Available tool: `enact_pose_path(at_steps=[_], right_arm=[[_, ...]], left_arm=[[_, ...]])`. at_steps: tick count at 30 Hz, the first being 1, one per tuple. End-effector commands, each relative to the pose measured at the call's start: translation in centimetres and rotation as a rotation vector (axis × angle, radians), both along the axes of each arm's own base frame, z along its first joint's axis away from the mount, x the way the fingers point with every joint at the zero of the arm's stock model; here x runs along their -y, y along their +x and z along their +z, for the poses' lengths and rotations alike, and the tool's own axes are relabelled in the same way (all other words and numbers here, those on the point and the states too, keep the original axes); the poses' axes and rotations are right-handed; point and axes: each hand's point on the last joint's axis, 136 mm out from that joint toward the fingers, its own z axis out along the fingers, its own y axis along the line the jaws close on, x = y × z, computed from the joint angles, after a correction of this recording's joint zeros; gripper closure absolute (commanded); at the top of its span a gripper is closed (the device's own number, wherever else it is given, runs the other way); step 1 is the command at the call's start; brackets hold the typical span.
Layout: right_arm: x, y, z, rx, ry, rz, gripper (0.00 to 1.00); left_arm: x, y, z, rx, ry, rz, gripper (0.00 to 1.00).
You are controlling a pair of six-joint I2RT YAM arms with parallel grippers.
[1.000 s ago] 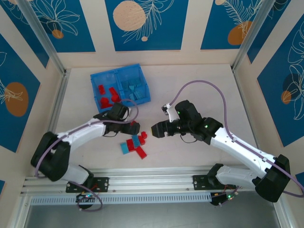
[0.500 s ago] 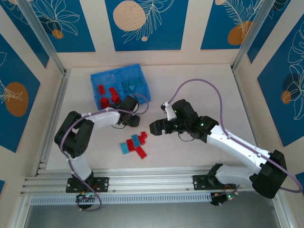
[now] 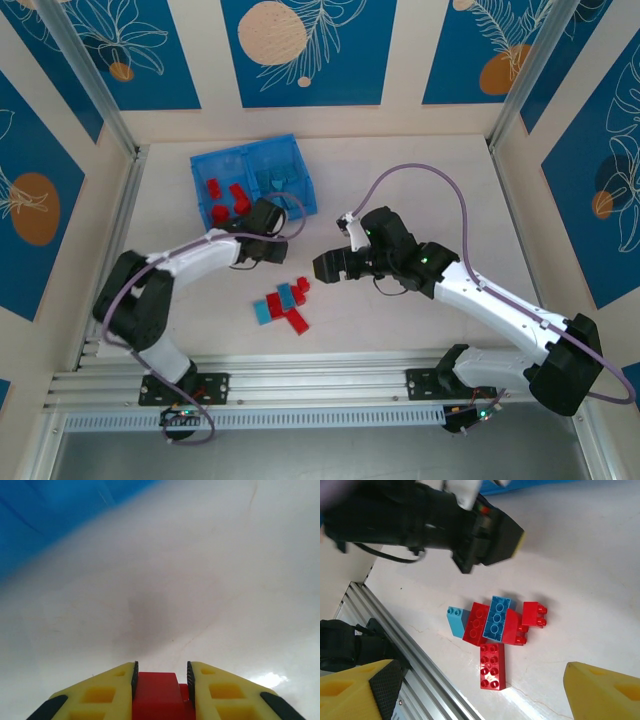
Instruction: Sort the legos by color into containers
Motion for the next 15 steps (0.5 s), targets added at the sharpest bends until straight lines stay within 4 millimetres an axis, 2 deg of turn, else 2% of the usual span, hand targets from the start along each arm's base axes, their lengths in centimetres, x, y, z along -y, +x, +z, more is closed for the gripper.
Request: enact_pose_path(at_steps=[1,4,8,10,15], right_arm=[[-0.4,0.2,1.5,0.021,0.034,-0.003,0.14],[-0.4,0.2,1.7,0.022,0.038,-0.006,0.14],[-0.4,0.2,1.6,0.022,0.038,-0.008,0.14],[-0.4,0.2,1.6,0.020,0.037,-0.008,0.14],[-0.2,0.0,1.2,0.006,0.030,-0.011,0.14]], left_arm=[[-2.2,0.7,5.7,0.152,0.047,0.066,0.81],[-5.5,2.3,9.0,0.263,0.152,0.167,0.80],[-9.4,5.2,10.9,0.316,0.199,0.312,0.80],[-10.9,7.1,10.6,0.304,0.185,0.374,0.80],[-13.1,11.4,8.4,0.244,0.199,0.470,0.81]])
